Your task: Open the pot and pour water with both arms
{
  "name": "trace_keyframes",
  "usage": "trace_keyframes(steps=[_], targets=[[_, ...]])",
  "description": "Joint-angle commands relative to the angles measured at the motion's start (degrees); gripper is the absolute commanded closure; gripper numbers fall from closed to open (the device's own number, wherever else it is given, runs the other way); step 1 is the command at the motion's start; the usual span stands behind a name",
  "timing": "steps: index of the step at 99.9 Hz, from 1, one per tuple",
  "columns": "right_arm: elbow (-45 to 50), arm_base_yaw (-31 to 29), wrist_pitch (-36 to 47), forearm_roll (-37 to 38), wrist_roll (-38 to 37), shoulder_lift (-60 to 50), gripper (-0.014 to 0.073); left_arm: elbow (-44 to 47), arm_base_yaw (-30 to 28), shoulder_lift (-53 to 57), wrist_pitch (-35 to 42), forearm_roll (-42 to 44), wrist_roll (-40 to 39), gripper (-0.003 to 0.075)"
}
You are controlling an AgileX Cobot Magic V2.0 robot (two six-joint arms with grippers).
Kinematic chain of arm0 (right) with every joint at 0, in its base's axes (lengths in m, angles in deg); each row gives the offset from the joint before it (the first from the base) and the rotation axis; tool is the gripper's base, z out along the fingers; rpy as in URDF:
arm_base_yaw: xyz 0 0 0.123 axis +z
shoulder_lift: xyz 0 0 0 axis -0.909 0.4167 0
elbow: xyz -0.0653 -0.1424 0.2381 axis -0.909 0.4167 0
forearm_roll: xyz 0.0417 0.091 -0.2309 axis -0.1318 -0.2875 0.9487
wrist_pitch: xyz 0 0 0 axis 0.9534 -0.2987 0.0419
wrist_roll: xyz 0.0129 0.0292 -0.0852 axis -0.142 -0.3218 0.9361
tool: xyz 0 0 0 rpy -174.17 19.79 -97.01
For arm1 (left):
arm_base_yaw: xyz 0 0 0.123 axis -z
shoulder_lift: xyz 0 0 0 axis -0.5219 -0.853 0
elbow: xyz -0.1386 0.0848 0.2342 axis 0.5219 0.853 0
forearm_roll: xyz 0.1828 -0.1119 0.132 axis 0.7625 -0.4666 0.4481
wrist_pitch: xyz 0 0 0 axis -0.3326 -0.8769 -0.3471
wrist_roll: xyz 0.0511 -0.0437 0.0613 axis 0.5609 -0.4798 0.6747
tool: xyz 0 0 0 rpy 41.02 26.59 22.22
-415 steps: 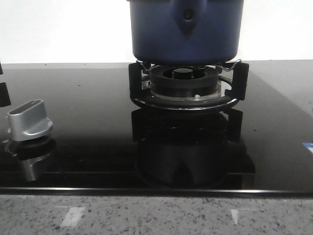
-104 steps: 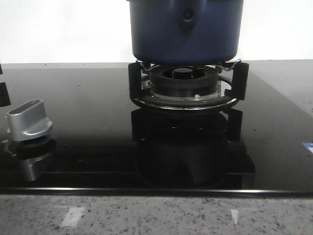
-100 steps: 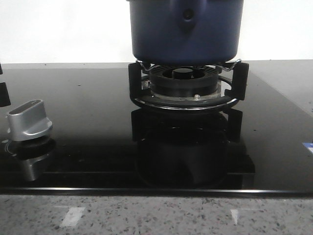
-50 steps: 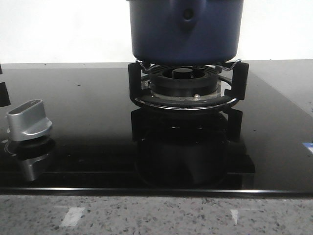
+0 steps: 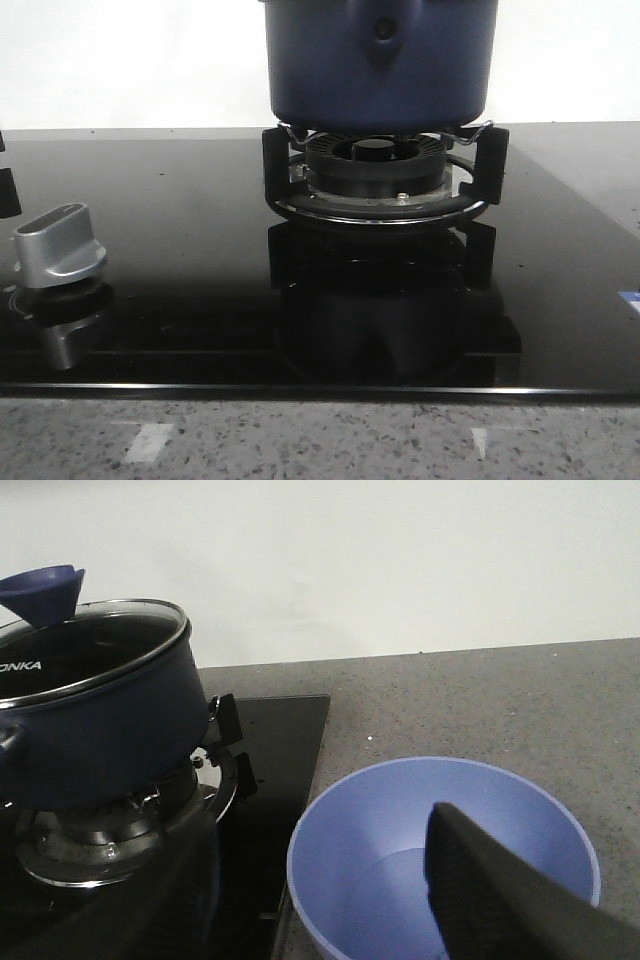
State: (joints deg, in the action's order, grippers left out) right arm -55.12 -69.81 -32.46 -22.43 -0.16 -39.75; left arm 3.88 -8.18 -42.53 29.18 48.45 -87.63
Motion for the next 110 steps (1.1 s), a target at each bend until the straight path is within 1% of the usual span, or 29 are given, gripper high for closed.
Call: trace_keyframes(steps=[1, 19, 38, 58, 68, 73, 88, 101, 110], targets=[[-1.67, 0.1, 4.06, 0.0, 0.7, 1.13, 0.0184, -2.8, 0.16, 1.42, 2.27, -2.69, 0.01, 0.0258], [-1.67, 0.1, 4.06, -1.32, 0.7, 1.13, 0.0184, -4.75, 1.37, -0.67, 2.14, -2.55, 3.15, 0.0258], [-1.67, 0.1, 4.06, -3.5, 0.7, 1.13, 0.019, -5.64, 1.94, -3.01, 2.01, -3.42, 3.27, 0.0258], [-1.67, 0.1, 4.06, -4.7, 0.7, 1.13, 0.0191, -5.64, 1.94, -4.28, 1.13, -11.21, 3.27, 0.0258], [-1.67, 0.1, 4.06, -5.64, 0.7, 1.13, 0.0191, -5.64, 1.94, -4.28, -0.1, -11.63, 3.27, 0.0255], [-1.67, 0.1, 4.06, -5.8, 0.7, 1.13, 0.0191, -5.64, 1.94, -4.28, -1.19, -11.25, 3.27, 0.0242], [-1.67, 0.1, 4.06, -5.89, 0.7, 1.13, 0.0191, -5.64, 1.94, -4.28, -2.9, -11.13, 3.27, 0.0159], [-1.67, 0.1, 4.06, -6.03, 0.7, 1.13, 0.0191, -5.64, 1.94, -4.41, -4.46, -11.13, 3.52, 0.0151], [-1.67, 0.1, 4.06, -6.03, 0.7, 1.13, 0.0191, -5.64, 1.94, -4.85, -2.38, -11.13, 4.09, 0.0152]])
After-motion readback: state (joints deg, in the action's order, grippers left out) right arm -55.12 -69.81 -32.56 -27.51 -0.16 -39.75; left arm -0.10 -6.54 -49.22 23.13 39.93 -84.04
